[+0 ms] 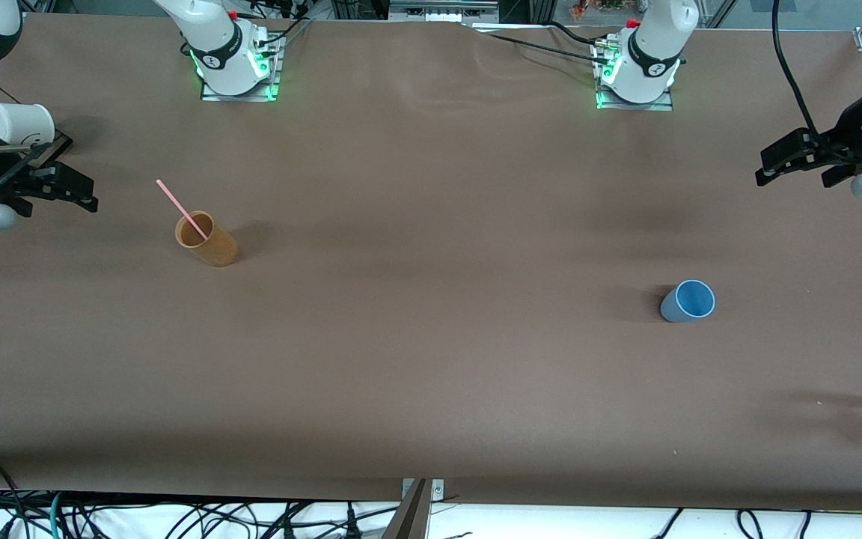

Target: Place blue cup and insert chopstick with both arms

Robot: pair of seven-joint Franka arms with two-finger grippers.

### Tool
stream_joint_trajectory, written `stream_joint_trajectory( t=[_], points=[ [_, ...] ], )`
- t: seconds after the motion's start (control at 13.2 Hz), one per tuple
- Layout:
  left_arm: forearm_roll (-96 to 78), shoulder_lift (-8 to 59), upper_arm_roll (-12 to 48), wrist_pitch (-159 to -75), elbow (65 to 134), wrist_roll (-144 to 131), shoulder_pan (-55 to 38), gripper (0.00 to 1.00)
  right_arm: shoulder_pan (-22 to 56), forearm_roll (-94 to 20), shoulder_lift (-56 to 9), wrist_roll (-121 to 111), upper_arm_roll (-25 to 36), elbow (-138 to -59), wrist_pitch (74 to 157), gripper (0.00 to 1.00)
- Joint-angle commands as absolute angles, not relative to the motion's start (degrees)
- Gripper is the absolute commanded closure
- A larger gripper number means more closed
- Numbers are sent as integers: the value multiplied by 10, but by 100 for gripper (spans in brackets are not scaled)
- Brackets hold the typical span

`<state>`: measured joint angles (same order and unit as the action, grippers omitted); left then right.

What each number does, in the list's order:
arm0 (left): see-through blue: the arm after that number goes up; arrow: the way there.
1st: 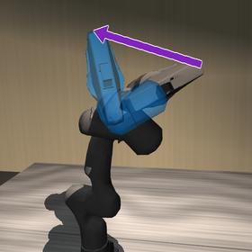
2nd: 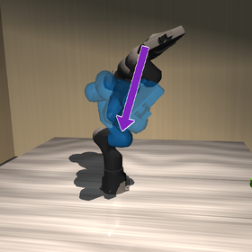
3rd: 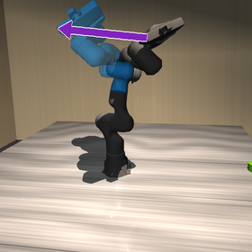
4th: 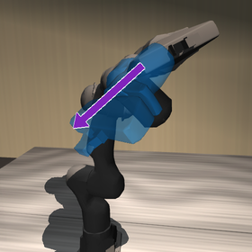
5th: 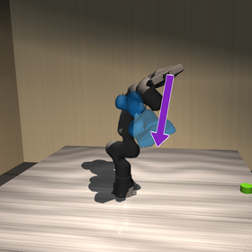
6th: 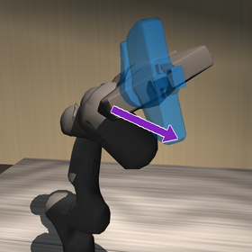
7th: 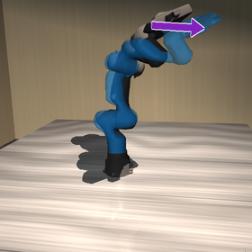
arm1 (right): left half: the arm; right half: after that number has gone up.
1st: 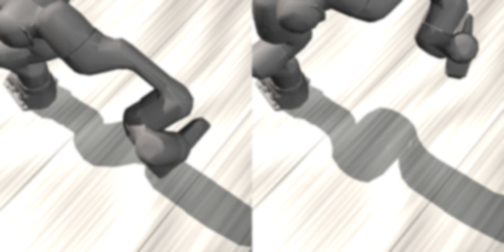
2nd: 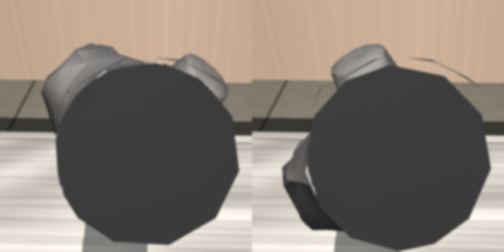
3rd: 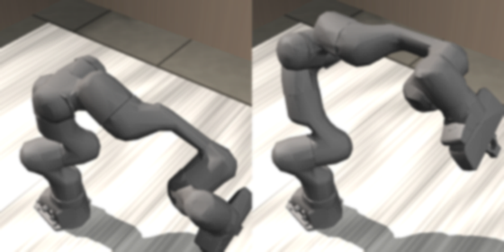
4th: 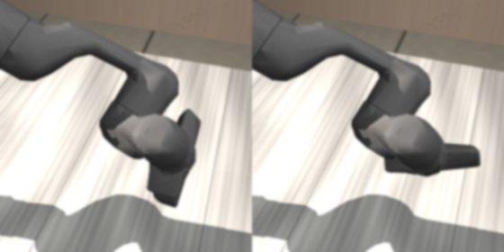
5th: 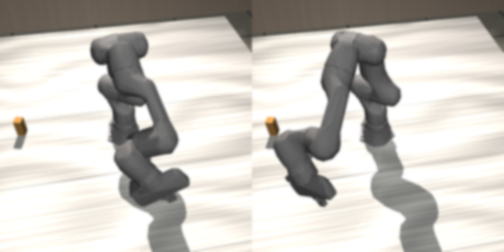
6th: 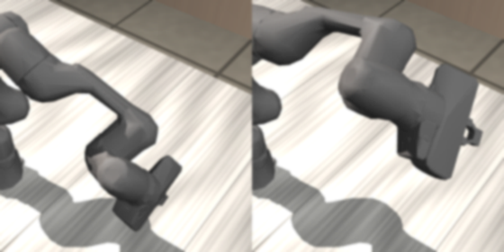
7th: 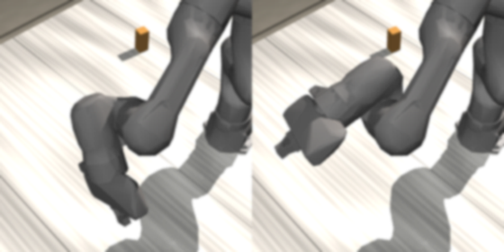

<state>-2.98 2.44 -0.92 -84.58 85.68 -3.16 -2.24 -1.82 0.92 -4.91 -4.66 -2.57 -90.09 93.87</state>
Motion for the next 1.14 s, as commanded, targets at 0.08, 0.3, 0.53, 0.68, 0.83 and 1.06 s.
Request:
stream_joint_trajectory(
  t=[0.08, 0.3, 0.53, 0.68, 0.83, 1.06],
  points=[
    [-16, 40, 0, -835, 843, -30, -18, 0, -22, 1, -47, -49, -27, -901, 941, 0],
    [-16, 42, 2, -835, 843, -30, -19, 0, -22, 2, -47, -49, -27, -901, 936, 0],
    [-16, 42, 2, -835, 843, -30, -18, 0, -24, 1, -49, -49, -27, -901, 936, 0],
    [-16, 42, 2, -836, 843, -30, -18, 0, -22, 2, -49, -50, -28, -901, 937, 0],
    [-17, 42, 3, -836, 843, -30, -19, 0, -23, 2, -49, -50, -28, -901, 936, 0],
    [-16, 42, 2, -836, 843, -31, -20, 0, -22, 2, -48, -49, -28, -901, 935, 0]
  ],
)
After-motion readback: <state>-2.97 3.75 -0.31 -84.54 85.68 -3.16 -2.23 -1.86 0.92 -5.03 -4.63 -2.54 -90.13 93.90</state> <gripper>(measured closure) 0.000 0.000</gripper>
